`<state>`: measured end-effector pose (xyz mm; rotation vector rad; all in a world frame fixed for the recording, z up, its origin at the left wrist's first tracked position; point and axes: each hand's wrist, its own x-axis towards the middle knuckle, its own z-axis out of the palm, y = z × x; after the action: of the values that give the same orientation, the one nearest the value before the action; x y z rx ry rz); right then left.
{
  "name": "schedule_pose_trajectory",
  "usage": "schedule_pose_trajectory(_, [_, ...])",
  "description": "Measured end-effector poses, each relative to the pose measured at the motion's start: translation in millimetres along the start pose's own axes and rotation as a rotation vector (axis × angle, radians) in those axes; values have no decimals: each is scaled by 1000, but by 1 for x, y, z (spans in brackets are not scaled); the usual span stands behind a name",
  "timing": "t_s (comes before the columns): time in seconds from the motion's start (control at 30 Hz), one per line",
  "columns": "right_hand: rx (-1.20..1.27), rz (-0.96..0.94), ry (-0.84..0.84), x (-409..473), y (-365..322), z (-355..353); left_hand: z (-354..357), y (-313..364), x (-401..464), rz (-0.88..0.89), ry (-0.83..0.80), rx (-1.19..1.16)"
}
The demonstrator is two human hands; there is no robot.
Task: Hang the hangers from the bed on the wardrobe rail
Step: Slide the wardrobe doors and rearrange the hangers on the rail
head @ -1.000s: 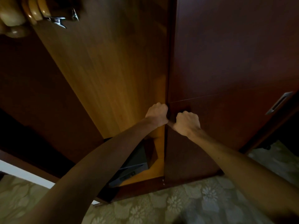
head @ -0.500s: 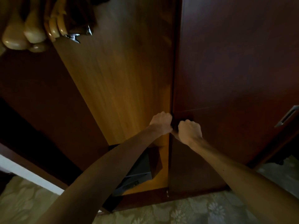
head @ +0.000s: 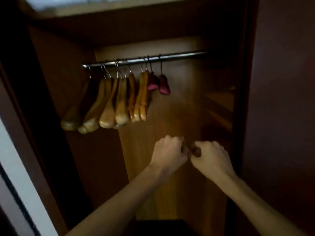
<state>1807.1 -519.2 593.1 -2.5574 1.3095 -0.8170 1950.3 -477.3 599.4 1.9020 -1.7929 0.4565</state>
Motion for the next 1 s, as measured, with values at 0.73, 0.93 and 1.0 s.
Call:
schedule_pose_trajectory(0.73, [100,190,-27,217,-128,-55,-113,-100,207,-649,-176,-871])
schedule_pose_trajectory(0.93, [191,194,112,224,-125,-45,-101,-89,216,-673,-217,-1077])
schedule_pose_trajectory(1.0, [190,192,175,228,-131,-51,-101,-88,224,-650,-160,-1129])
